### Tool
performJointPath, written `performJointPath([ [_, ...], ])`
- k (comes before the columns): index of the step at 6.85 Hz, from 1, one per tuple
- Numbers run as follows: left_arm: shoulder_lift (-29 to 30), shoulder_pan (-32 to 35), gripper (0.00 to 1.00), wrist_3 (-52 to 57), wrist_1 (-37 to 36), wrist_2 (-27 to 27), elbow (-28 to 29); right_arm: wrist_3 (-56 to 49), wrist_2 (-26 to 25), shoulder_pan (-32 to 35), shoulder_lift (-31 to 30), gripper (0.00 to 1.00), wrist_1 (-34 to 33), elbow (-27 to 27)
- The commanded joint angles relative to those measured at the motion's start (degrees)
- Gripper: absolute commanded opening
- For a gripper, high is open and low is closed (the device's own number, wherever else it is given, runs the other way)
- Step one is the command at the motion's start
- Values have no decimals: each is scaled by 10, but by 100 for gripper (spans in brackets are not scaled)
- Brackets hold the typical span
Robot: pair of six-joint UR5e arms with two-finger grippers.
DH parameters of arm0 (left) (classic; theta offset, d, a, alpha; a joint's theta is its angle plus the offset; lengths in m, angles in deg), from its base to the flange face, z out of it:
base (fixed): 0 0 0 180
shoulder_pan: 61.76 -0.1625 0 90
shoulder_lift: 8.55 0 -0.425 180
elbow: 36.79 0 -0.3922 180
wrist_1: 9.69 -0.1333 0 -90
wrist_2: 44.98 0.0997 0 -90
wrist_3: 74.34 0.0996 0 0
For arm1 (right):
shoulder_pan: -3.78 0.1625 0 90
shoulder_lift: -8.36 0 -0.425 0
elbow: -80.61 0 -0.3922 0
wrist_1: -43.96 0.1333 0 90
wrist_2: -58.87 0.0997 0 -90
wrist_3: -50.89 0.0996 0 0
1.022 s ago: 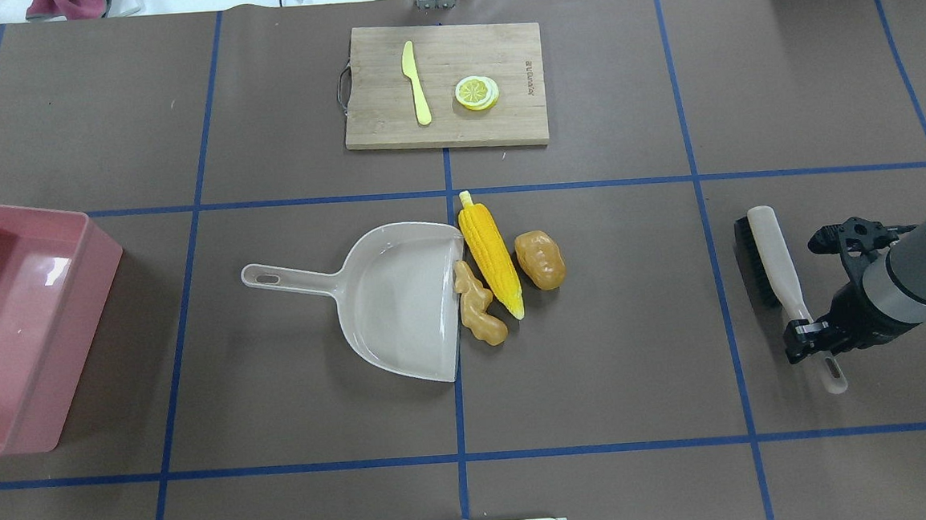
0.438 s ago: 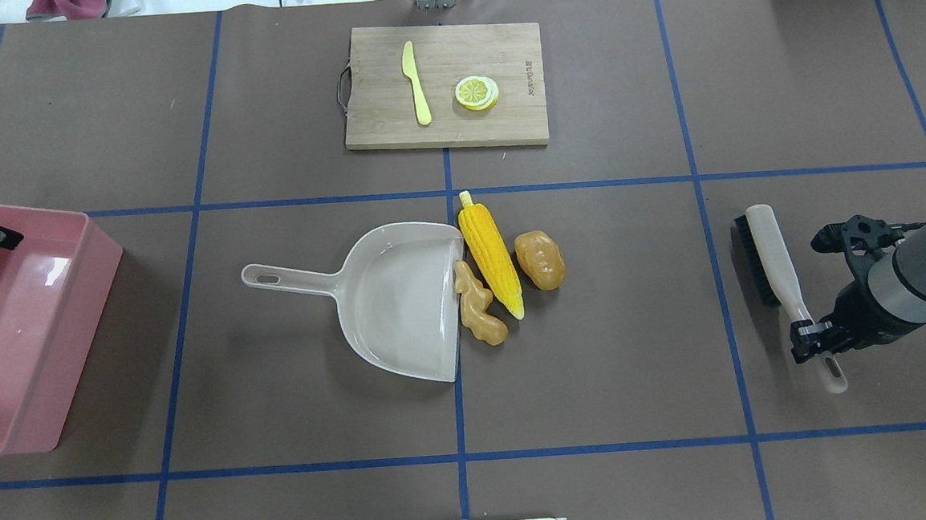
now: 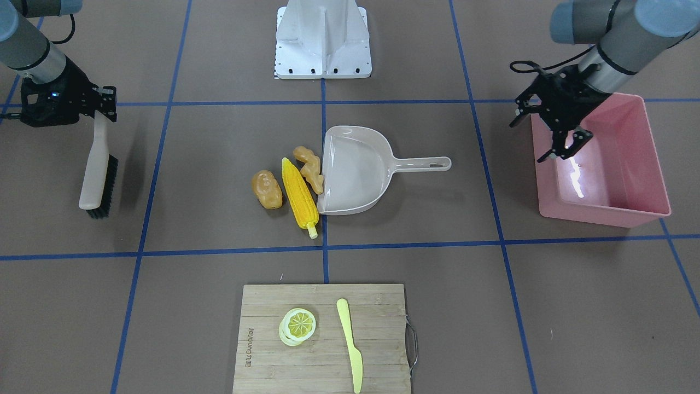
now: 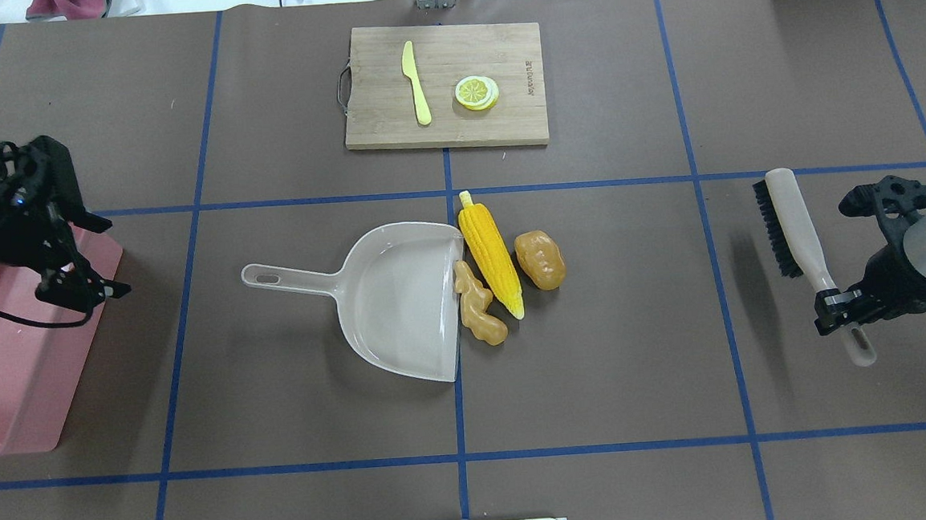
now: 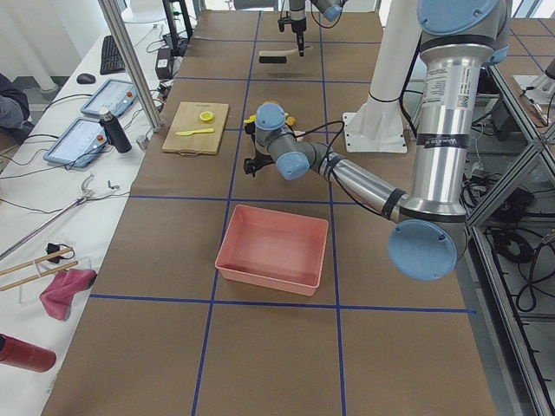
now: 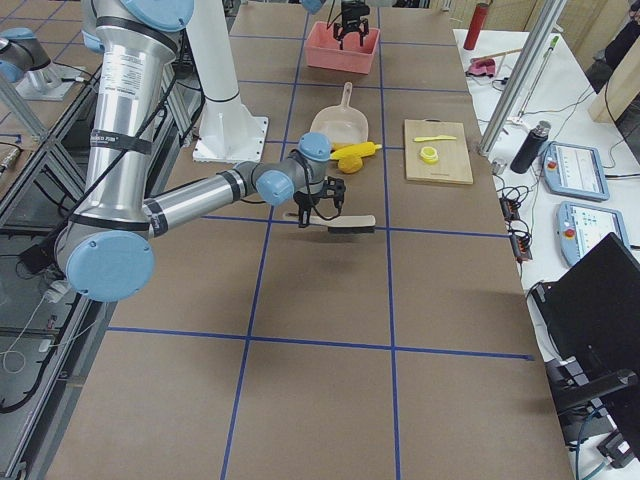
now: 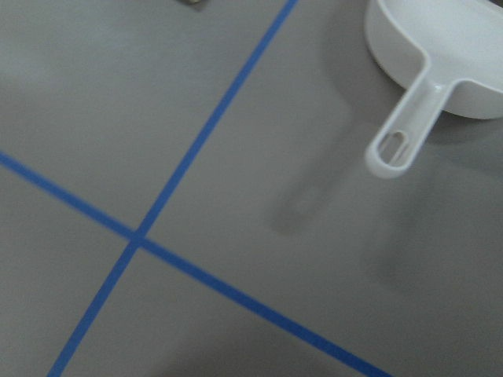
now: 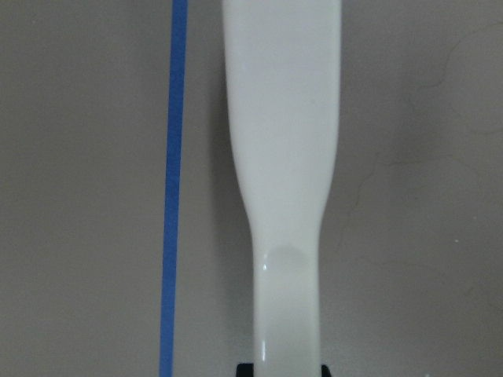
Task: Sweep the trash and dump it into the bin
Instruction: 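Grasp the white dustpan handle with the left gripper while the right lifts the brush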
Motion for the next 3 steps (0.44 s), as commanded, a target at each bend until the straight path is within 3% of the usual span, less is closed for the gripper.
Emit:
performJointPath([
  [1,55,-57,99,82,-35,35,6,-68,-33,6,56,0,-130,24],
  [2,76,-58,99,81,-39,35,15,-84,-84,-25,143,0,-257,27],
  [3,97,-69,99,81,-37,38,41,-88,-105,-37,187,0,-313,22],
])
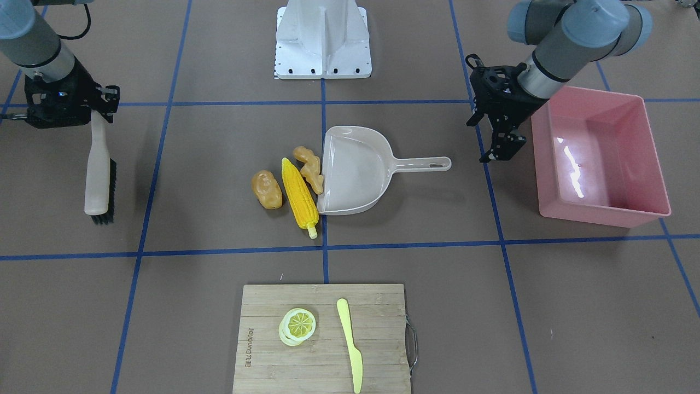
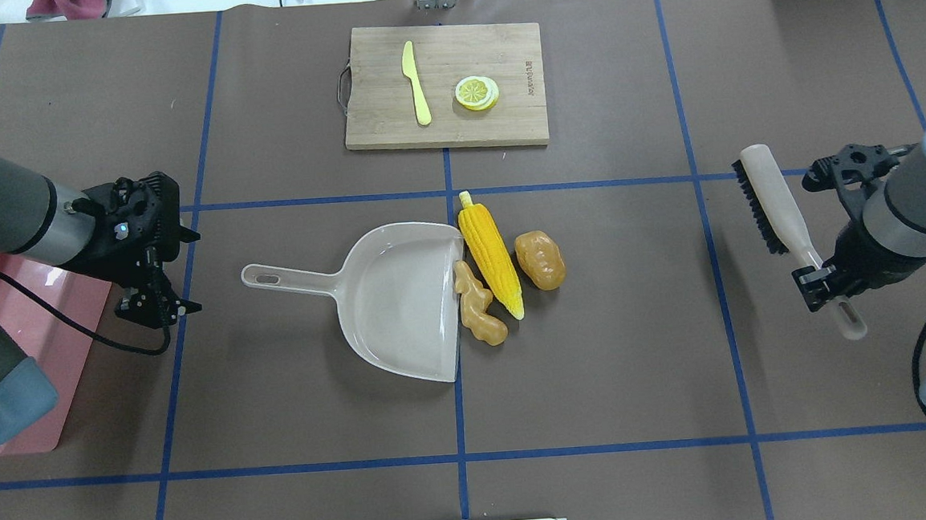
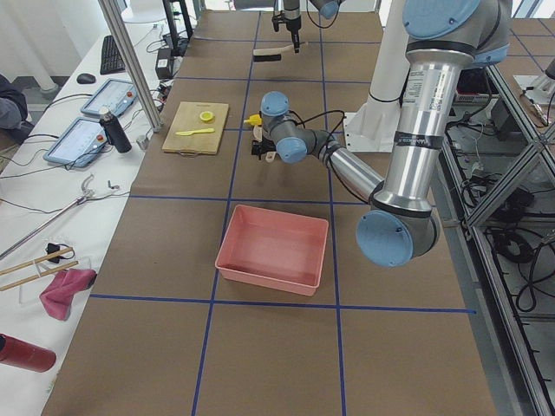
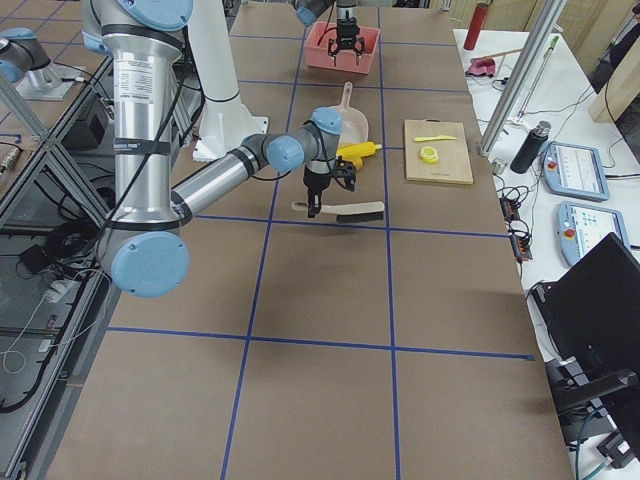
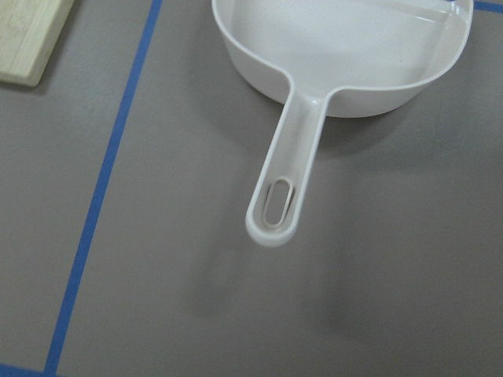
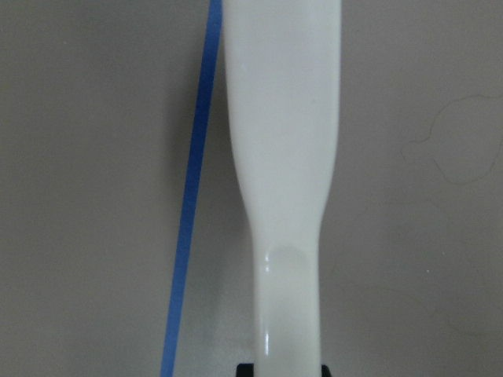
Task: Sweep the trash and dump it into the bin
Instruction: 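Grasp the white dustpan handle with the left gripper while the right lifts the brush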
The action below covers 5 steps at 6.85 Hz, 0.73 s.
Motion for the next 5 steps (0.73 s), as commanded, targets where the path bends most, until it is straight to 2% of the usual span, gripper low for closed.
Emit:
performJointPath([
  [1,55,-23,99,1,-1,3,54,-8,-51,-52,73,0,-88,-5],
  [2,63,-27,99,0,1,3,63,11,-71,-99,92,0,-103,-12],
  [3,63,-30,98,2,0,3,66,38,-71,-116,117,0,-115,-26],
  [5,72,-31,98,3,-5,3,81,46,-70,-119,193,0,-170,-53],
])
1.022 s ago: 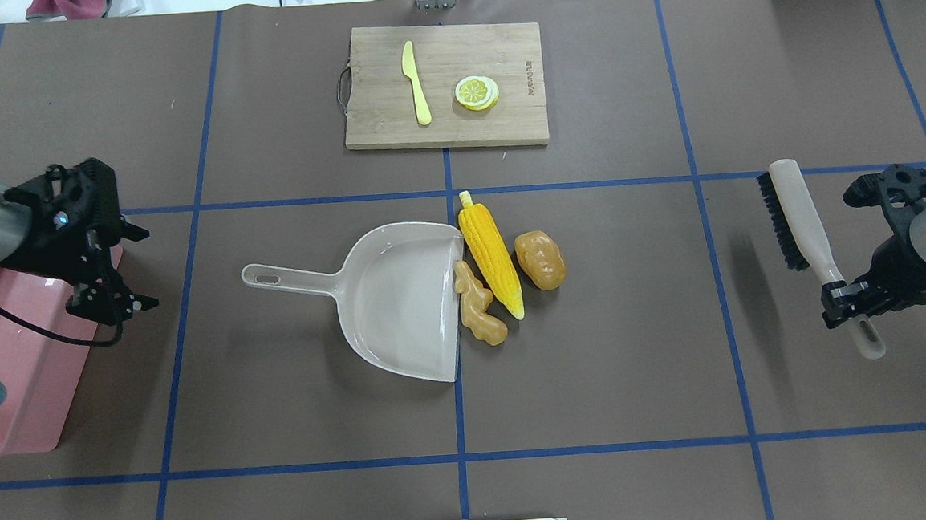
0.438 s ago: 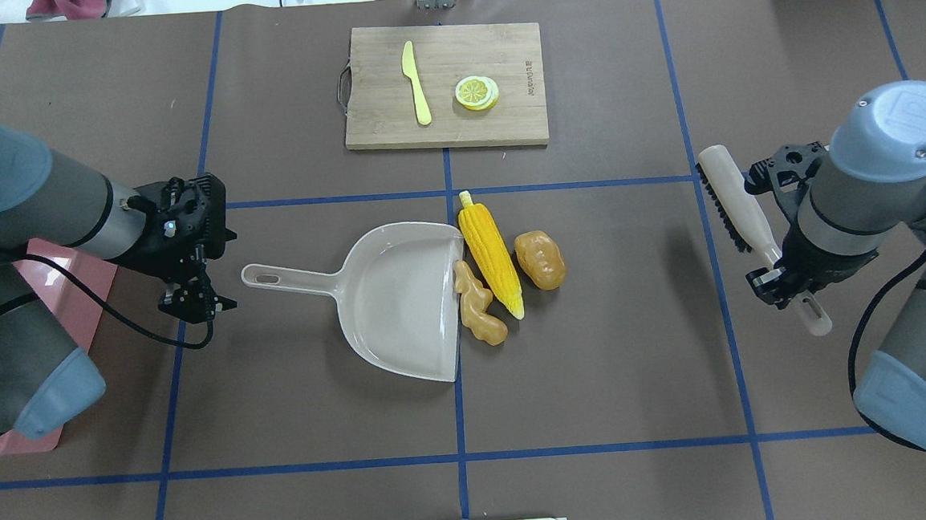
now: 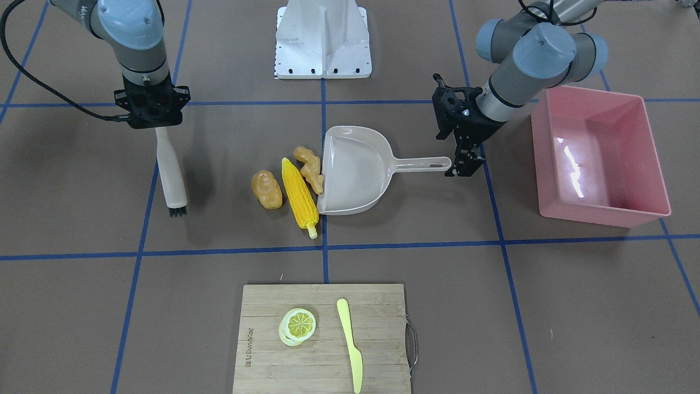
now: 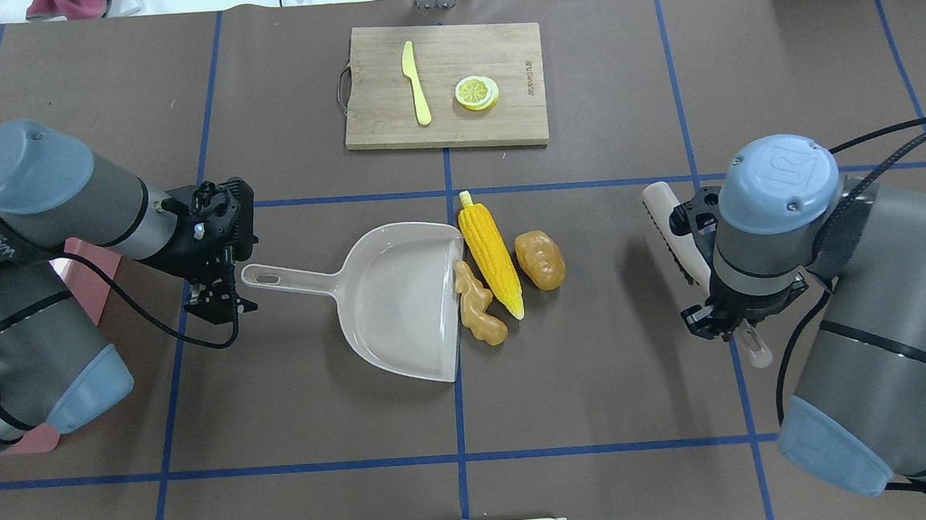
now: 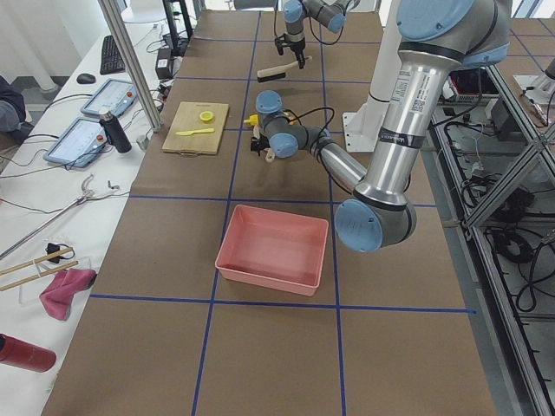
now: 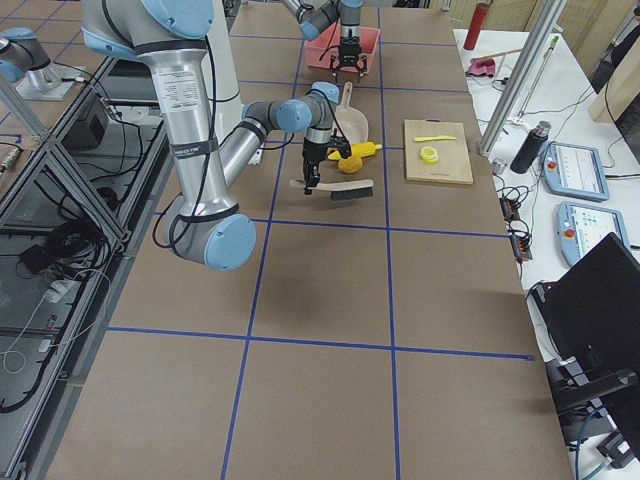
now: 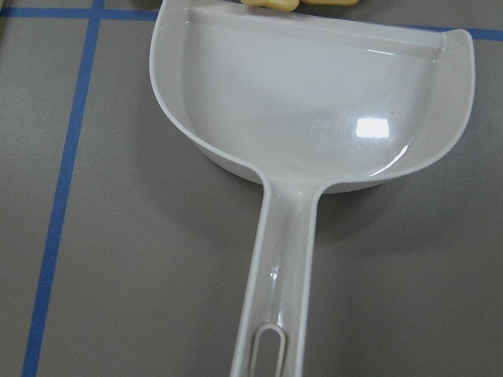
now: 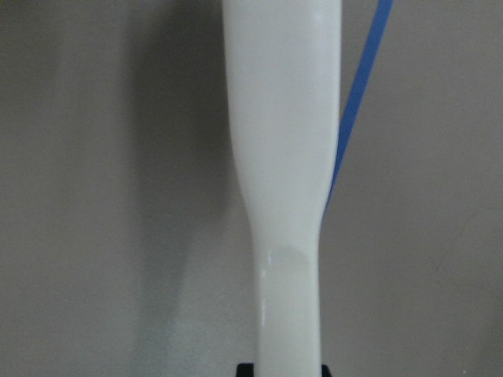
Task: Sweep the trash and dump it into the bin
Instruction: 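Grasp the white dustpan handle with the left gripper while the right lifts the brush, then sweep the corn, potato and ginger into the dustpan with the right-held brush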
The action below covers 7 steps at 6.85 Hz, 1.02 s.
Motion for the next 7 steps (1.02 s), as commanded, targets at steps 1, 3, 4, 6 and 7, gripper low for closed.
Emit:
performJointPath([
  [1,9,-1,98,1,-2,0,15,39,-3,-16,66,0,-21,-55],
  [3,7,-2,98,2,3,4,21,94,-10,-37,99,0,16,-110],
  [4,6,-2,98,1,5,4,22,118,-9,-42,117,0,42,-138],
  [6,8,-2,98,0,10,4,26,188,-6,-84,132,0,81,-148],
  [7,8,-2,98,-1,10,4,28,206,-4,-93,152,0,100,-166],
])
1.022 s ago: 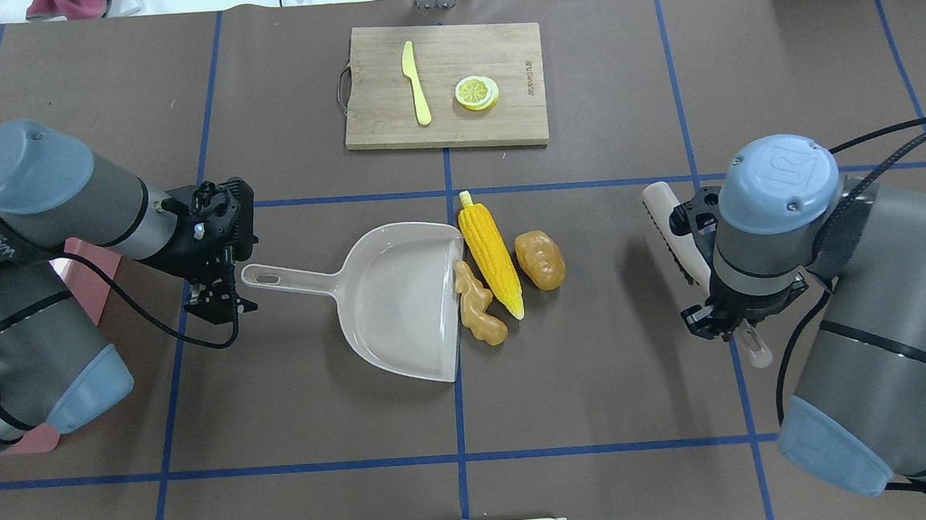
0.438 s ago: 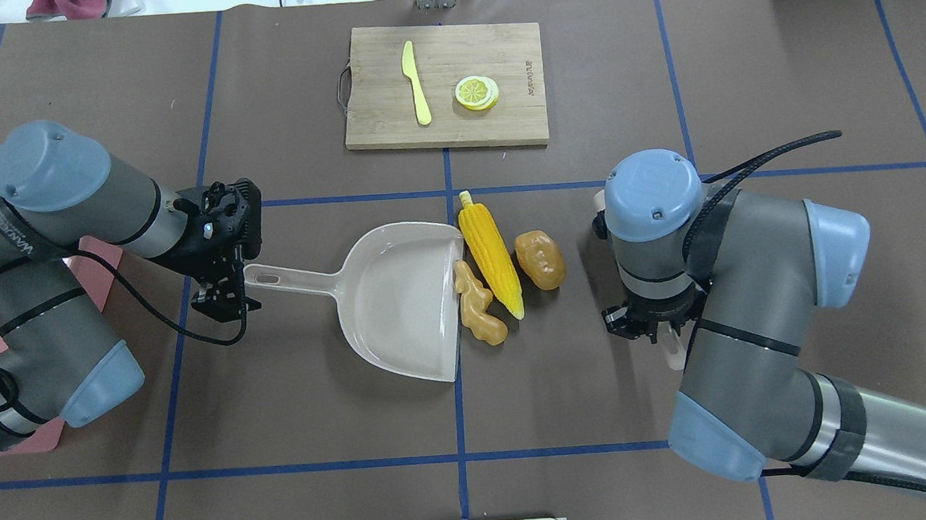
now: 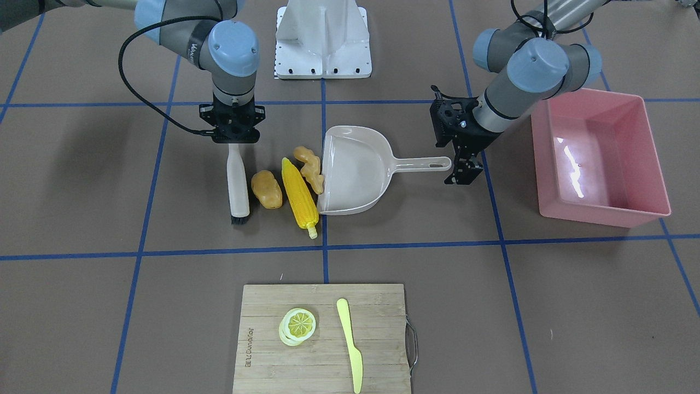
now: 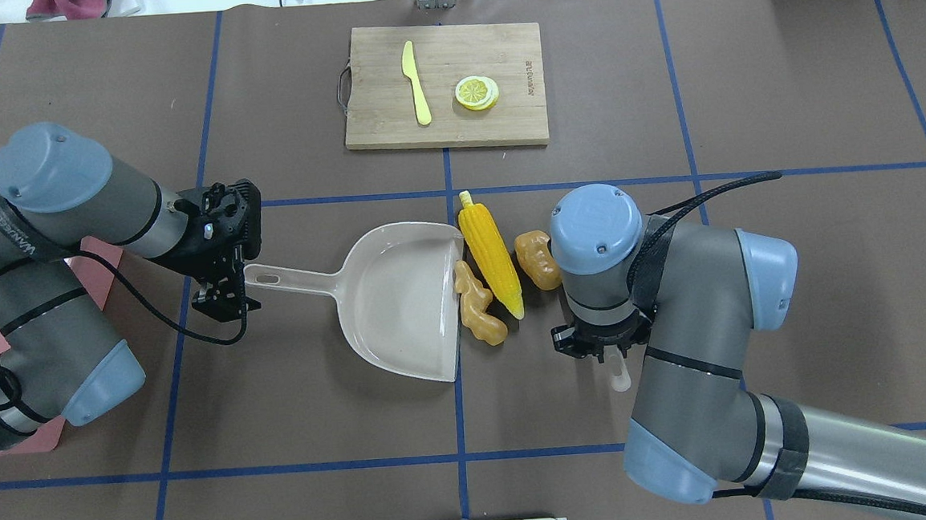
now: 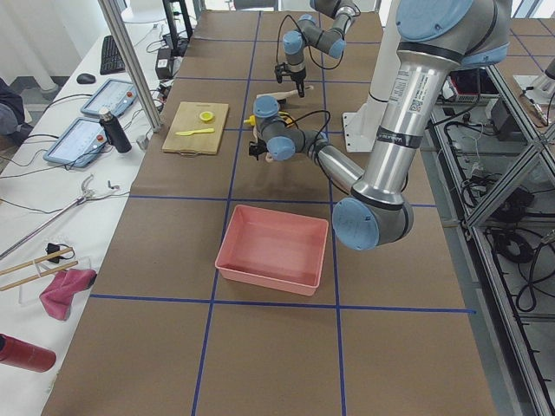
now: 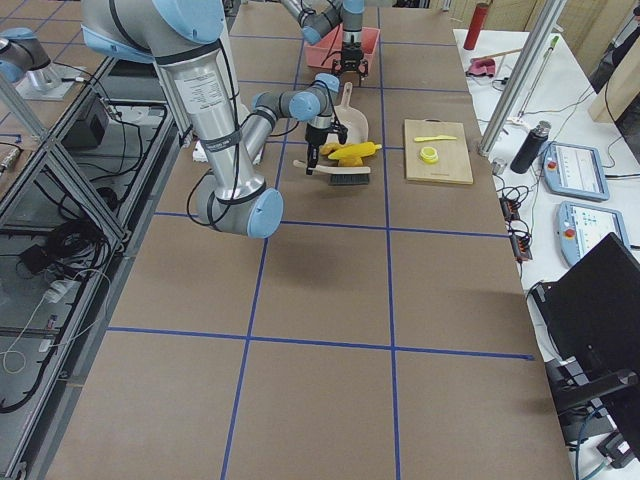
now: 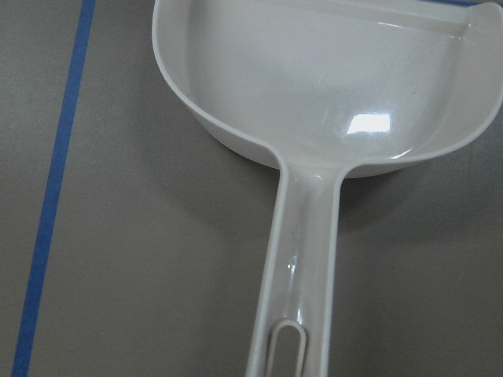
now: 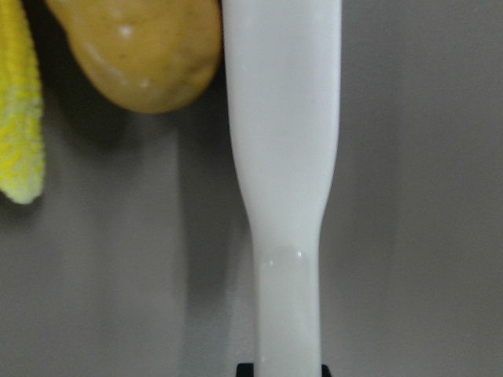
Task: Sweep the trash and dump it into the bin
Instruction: 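Sweep the corn, potato and ginger into the dustpan with the right-held brush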
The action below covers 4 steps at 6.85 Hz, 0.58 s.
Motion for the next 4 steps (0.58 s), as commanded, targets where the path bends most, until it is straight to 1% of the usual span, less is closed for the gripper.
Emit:
performJointPath([
  [1,-2,0,98,0,2,-1,-1,31,7,-16,33,0,41,-26],
  [2,-6,0,98,0,14,0,5,32,15,-17,48,0,62,-36],
  [3,-6,0,98,0,21,0,10,31,27,-19,74,0,65,-60],
  [4,-4,-1,97,0,22,0,17,34,41,-20,96,0,102,-85],
])
